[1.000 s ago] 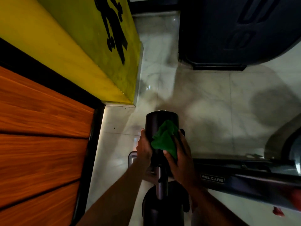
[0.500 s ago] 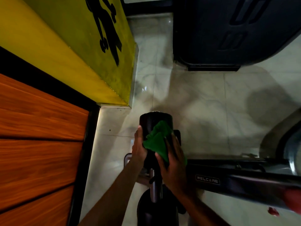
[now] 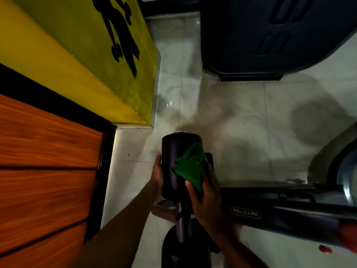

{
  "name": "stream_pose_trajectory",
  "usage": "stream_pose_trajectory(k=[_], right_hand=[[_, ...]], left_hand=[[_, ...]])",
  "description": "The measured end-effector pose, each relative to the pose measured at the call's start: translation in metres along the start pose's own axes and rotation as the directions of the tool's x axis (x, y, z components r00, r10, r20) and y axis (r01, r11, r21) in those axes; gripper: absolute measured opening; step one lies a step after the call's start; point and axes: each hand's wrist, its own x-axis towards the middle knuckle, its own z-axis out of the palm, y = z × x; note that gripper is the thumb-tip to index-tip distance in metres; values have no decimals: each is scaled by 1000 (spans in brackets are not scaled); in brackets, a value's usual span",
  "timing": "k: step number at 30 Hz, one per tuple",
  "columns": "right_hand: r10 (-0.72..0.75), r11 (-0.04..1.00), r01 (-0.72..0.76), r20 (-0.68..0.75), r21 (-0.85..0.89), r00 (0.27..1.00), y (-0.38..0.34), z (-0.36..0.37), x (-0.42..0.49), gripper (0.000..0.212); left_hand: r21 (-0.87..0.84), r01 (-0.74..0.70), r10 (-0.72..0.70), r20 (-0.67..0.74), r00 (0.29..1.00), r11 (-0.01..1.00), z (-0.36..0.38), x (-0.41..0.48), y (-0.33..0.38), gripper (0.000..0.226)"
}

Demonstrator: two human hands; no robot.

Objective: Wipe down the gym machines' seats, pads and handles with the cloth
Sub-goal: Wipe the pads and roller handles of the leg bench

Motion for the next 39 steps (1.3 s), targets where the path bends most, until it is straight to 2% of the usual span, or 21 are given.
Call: stream_pose_trajectory(k=[2,5,7,9,10,13,15,17,18,20,22,23,25,27,29,30,32,35,37,38,39], right_hand=[[11,1000,-11,14,-14,1000,5,-1,13,67],[89,994,-94,-88,-50,992,0,14,79,65],[103,989,-118,-151,-93,983,-12,24,118,62],[67,987,-93,-184,-135,981,-23,27,124,58],[29,986,-58,-182,-154,983,-25,26,115,56],[-71,983,52,-108,-175,992,-15,17,53,60],[-17,995,14,-31,-96,999,-4,8,17,67],[114,993,-115,48,20,992,4,1,12,73],[178,981,-183,67,71,982,6,1,22,74],[366,919,-365,20,148,930,8,1,57,68],[625,753,-620,55,221,779,13,3,91,61],[677,707,-675,71,212,732,11,5,100,60],[580,804,-571,-6,168,815,4,6,93,64],[320,946,-316,-74,68,944,-9,4,55,74],[86,994,-88,-32,-59,996,-10,3,6,75],[40,997,-40,2,-72,999,-7,1,-6,75],[79,997,-80,47,8,996,-1,-4,1,75],[306,945,-305,14,114,952,1,1,63,72],[545,813,-548,73,198,835,1,0,105,60],[613,756,-619,100,214,783,1,-1,114,55],[622,753,-626,90,204,778,-1,-1,113,54]], left_hand=[[33,9,-9,-1,1000,999,-3,-1,4,73],[119,1,8,-75,997,993,-2,-6,4,71],[352,-68,146,-200,969,934,-12,2,2,71],[649,-79,377,-334,864,757,-13,-3,4,70],[700,-82,434,-342,834,709,-9,-7,4,71],[711,-119,408,-251,878,693,18,-37,-1,86],[777,-157,459,-185,869,609,27,-46,-6,68],[807,-133,474,-197,858,575,31,-41,-4,50],[803,-104,462,-227,857,587,31,-40,-3,50],[698,-85,397,-298,868,711,27,-37,1,60],[514,-75,274,-323,906,855,15,-24,-2,82],[442,-81,224,-281,933,894,8,-14,-6,95],[305,-47,104,-172,980,951,-11,15,-15,109],[133,14,0,-108,994,991,-8,7,-8,90],[24,25,-24,-21,999,999,1,-9,3,79],[-4,21,-21,10,1000,1000,2,-6,3,78],[9,-3,3,25,1000,1000,2,-6,5,74],[81,-29,34,-67,997,996,-1,-10,8,65],[341,-77,141,-168,976,937,-7,-7,6,62],[509,-102,257,-244,935,855,-10,-7,6,59],[646,-125,385,-279,880,753,-12,-10,5,57]])
